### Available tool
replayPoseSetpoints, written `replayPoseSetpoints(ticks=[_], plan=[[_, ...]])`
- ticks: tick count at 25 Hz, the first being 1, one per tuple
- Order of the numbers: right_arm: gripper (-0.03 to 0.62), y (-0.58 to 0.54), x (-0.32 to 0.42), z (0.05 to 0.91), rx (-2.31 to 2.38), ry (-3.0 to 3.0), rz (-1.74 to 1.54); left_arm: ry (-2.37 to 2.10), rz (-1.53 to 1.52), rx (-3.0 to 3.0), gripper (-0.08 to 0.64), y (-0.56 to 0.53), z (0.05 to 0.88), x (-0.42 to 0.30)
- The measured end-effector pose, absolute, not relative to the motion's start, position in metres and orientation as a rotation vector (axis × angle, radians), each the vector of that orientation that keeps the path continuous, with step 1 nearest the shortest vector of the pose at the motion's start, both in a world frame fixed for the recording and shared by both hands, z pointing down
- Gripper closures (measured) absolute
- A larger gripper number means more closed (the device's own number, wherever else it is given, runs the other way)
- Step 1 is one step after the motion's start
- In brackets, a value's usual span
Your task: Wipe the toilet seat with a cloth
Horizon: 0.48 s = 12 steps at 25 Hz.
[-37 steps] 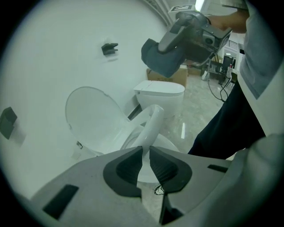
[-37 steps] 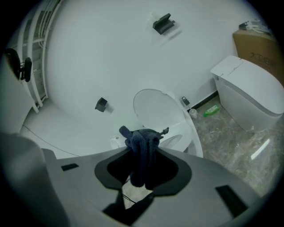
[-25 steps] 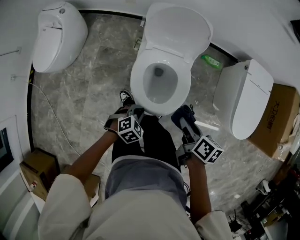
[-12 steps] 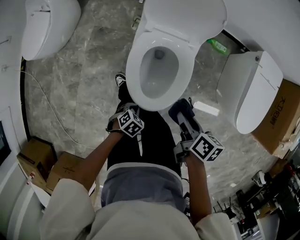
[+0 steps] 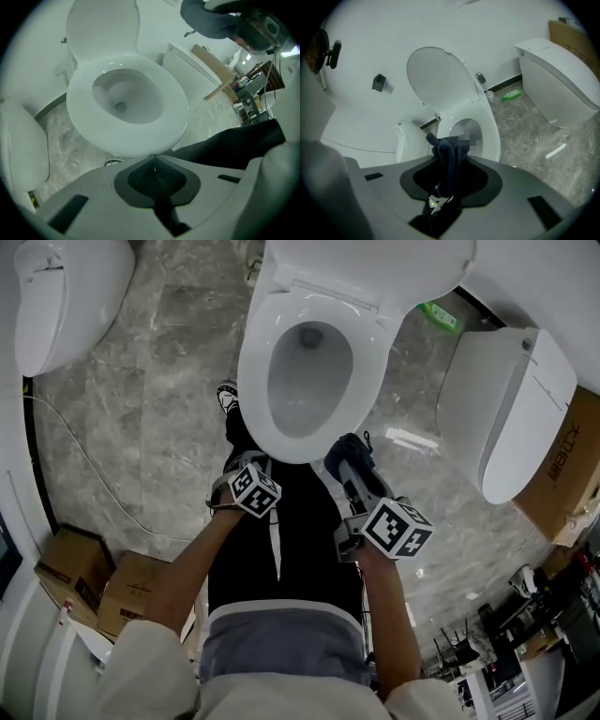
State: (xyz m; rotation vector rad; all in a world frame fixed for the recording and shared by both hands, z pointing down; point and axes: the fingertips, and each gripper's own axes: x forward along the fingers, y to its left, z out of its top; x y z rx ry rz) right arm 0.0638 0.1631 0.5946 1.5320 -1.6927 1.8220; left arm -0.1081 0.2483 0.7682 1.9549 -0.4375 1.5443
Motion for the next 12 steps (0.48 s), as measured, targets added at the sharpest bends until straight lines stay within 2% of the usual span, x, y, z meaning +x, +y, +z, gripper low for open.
replayPoseSetpoints(ticks=[12], plan=[[0.479, 0.104, 0.065, 0.632, 1.658, -1.671, 1.823, -0.427, 1.515, 1.837, 0.549, 0.254, 0.812, -0.11]])
